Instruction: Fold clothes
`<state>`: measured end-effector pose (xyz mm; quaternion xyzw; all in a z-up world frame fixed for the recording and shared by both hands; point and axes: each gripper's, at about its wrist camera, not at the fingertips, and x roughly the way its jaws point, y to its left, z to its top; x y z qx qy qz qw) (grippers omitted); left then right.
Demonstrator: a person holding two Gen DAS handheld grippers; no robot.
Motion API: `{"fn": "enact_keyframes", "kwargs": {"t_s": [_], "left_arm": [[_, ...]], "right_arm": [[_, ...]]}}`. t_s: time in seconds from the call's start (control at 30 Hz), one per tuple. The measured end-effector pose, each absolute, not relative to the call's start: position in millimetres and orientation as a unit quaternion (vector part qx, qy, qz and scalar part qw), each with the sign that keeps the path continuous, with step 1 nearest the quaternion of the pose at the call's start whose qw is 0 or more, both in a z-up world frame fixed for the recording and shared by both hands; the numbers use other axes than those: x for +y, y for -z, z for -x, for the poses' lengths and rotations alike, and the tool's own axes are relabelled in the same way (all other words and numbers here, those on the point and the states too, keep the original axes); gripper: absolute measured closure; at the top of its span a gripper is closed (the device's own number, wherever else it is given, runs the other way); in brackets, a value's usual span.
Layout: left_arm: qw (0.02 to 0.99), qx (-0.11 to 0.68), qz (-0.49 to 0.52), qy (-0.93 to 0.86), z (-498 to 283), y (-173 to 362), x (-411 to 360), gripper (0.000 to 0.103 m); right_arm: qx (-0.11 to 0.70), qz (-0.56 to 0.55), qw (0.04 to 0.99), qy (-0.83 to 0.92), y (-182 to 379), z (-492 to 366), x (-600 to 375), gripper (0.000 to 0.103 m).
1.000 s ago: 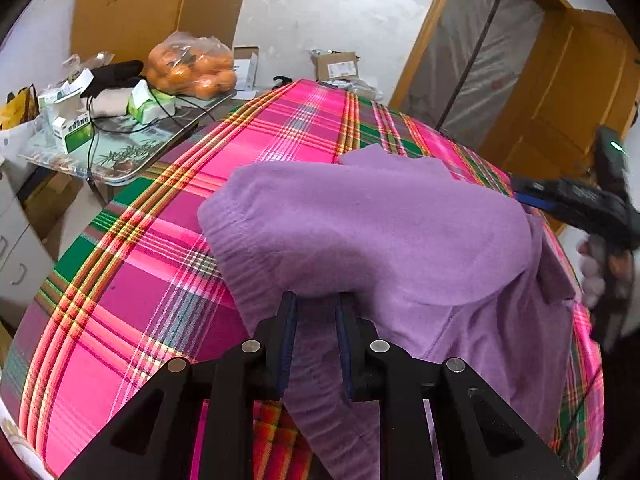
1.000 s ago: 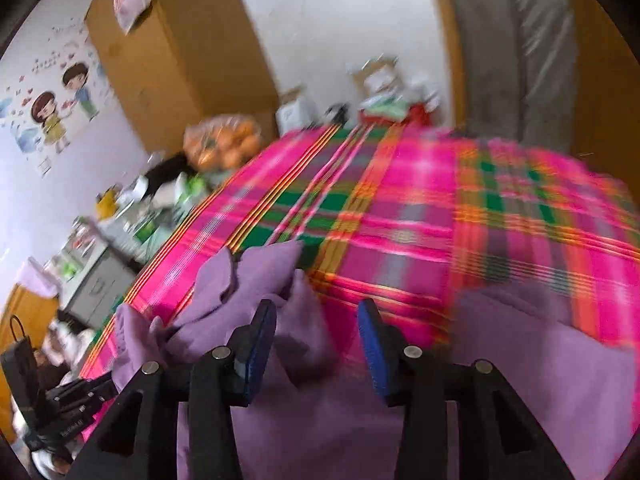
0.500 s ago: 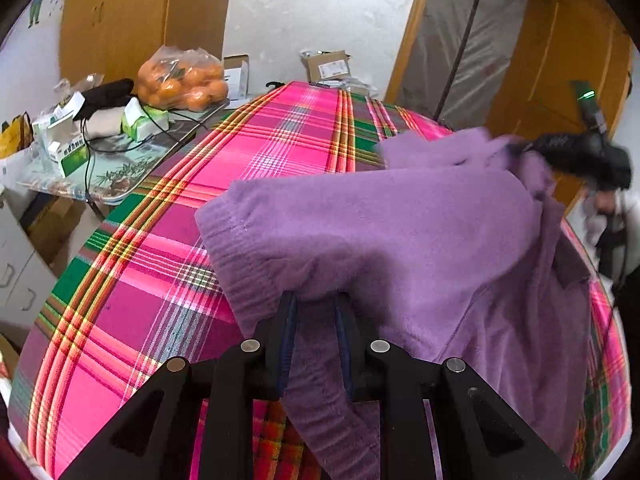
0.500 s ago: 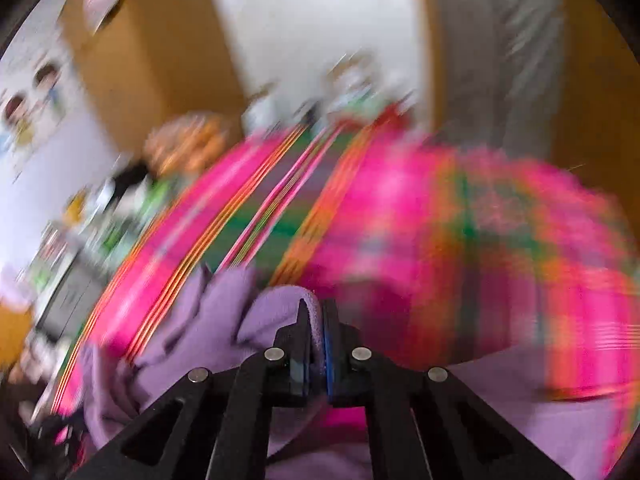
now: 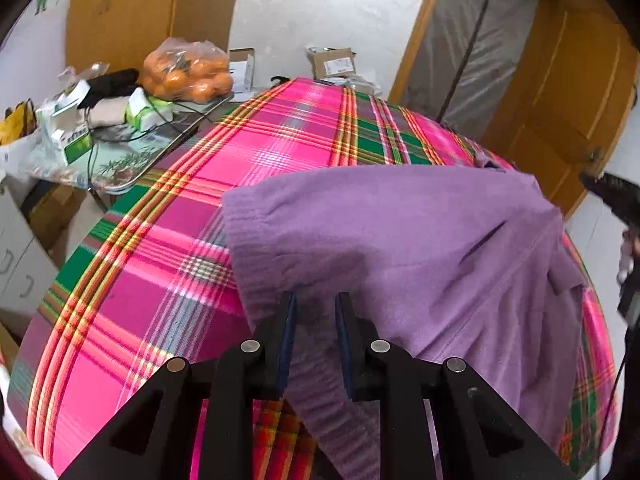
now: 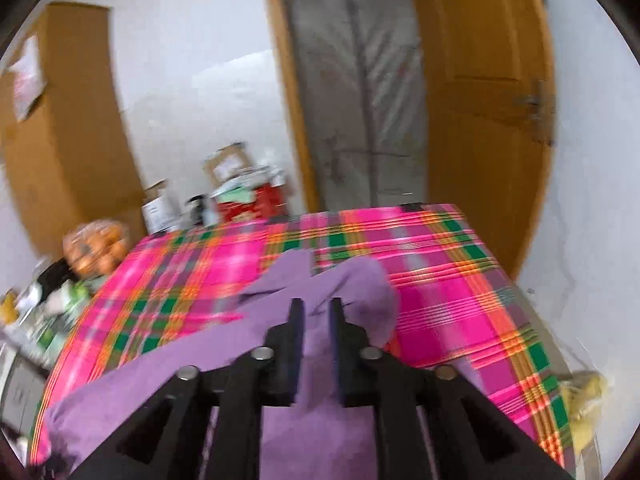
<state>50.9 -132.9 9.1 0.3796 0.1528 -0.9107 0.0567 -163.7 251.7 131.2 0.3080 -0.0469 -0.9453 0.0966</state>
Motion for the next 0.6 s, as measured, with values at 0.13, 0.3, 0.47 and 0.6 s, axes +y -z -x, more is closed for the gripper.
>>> {"fn": "enact_keyframes", "kwargs": {"t_s": [0.13, 0.3, 0.47, 0.6], "left_arm": [[0.069, 0.167, -0.365, 0.913, -60.6, -16.8, -137.8, 0.083], [0.082, 0.179, -0.361, 0.912, -69.2, -19.7, -145.4, 0.082], [0.069, 0.186, -0.379, 0.904, -71.5, -10.8, -142.1, 0.062], [0.060, 0.192, -0.390, 0.898, -73.7, -3.0, -137.3, 0.062]], "right_arm": [[-0.015, -0.316, 0.174, 0.932, -124.1, 144.2, 219.2, 0.078], [0.021, -0.324, 0.277, 0.905, -113.7, 108.1, 183.4, 0.073], [0.041, -0.339, 0.324, 0.882, -96.0, 74.5, 163.0, 0.070], [0.031, -0.351, 0.337, 0.873, -86.2, 54.8, 167.4, 0.067]]}}
